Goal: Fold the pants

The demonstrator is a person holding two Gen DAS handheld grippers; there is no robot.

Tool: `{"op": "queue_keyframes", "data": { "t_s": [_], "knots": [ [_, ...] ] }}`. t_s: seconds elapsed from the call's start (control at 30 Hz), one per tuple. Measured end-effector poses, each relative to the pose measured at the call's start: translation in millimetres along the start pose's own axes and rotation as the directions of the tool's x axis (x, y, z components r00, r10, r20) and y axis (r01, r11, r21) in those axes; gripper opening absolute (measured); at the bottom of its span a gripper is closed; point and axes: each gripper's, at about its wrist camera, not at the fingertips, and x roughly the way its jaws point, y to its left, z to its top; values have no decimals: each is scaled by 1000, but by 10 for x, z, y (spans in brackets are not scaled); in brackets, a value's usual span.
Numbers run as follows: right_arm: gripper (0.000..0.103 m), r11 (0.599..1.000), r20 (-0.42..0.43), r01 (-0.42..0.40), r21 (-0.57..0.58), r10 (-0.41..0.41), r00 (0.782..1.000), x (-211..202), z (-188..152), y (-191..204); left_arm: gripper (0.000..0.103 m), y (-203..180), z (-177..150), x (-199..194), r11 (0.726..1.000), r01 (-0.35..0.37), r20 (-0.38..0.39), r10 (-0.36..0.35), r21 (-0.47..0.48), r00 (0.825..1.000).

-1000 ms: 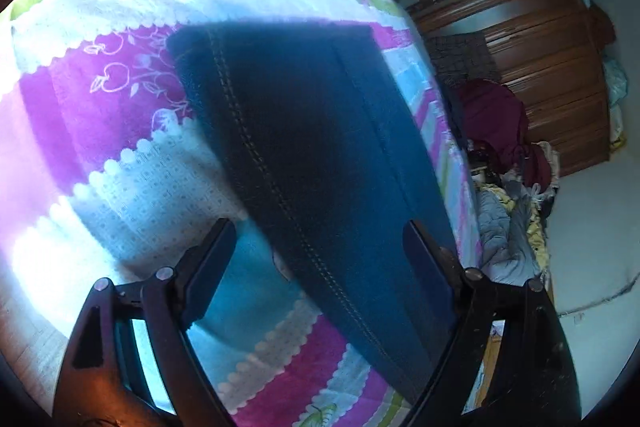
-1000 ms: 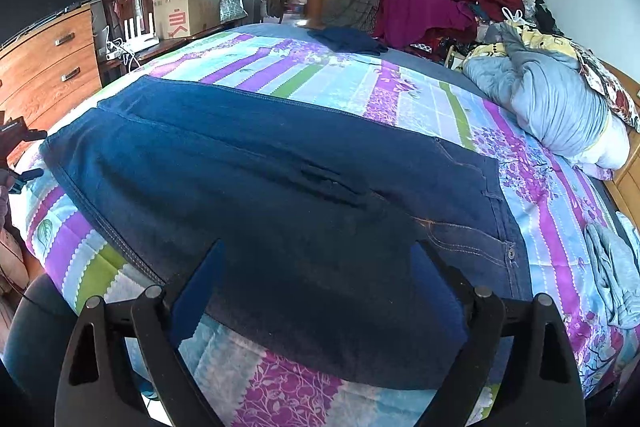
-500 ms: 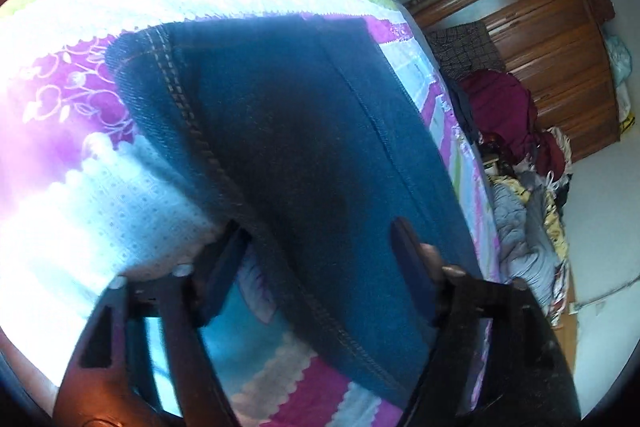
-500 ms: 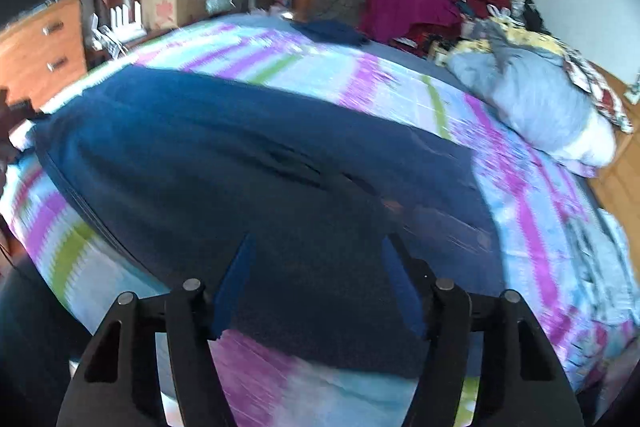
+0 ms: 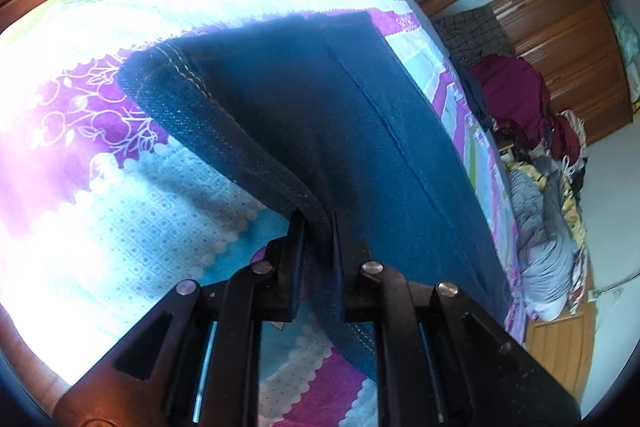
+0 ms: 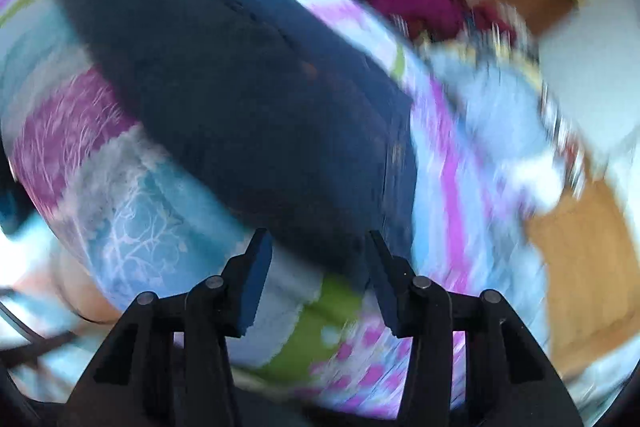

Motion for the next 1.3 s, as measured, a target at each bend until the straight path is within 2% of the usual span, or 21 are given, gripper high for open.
{"op": "queue_keyframes", "data": {
  "t_s": [0.07, 0.2, 0.3, 0.43, 0.53, 0.57, 0.6, 0.63, 0.7, 0.83, 1.0, 1.3],
  "knots": [
    [62, 994, 67, 31, -109, -23, 997, 2, 18, 139, 12, -9, -14, 18, 1000, -8, -1, 8, 1, 1000],
    [62, 965, 115, 53, -258, -24, 993, 117, -36, 309, 12, -16, -33, 15, 1000, -26, 0, 26, 6, 1000],
    [62, 950, 128, 54, -307, -15, 992, 194, -35, 350, 12, -48, -32, 24, 999, -36, 3, 36, 19, 999],
    [62, 937, 108, 2, -349, 38, 993, 285, -40, 409, 12, -80, -39, 45, 999, -48, 9, 48, 23, 999],
    [60, 917, 124, 22, -398, 30, 992, 354, -87, 474, 12, -85, -42, 50, 998, -50, 17, 49, 31, 999],
    [54, 915, 120, 20, -403, 31, 992, 380, -80, 466, 12, -87, -45, 47, 998, -50, 22, 49, 34, 999],
    [33, 917, 98, -6, -399, 49, 994, 401, -58, 456, 12, -95, -52, 42, 998, -51, 25, 50, 36, 998],
    [23, 926, 64, -51, -374, 81, 995, 428, -17, 423, 11, -107, -57, 33, 997, -59, 31, 58, 42, 998],
    [14, 942, 76, -48, -333, 78, 994, 364, 46, 301, 6, -161, -61, -23, 996, -66, 55, 64, 55, 996],
    [12, 969, 140, 7, -245, 28, 990, 145, 327, -90, 6, -380, 15, -234, 996, -22, 125, 10, 91, 992],
    [11, 971, 178, 56, -234, -14, 984, 64, 652, -381, 6, -650, 229, -406, 993, 35, 181, -55, 111, 982],
    [11, 973, 205, 81, -215, -36, 978, 129, 1064, -711, 6, -941, 504, -368, 989, 52, 213, -81, 139, 974]
  ]
}}
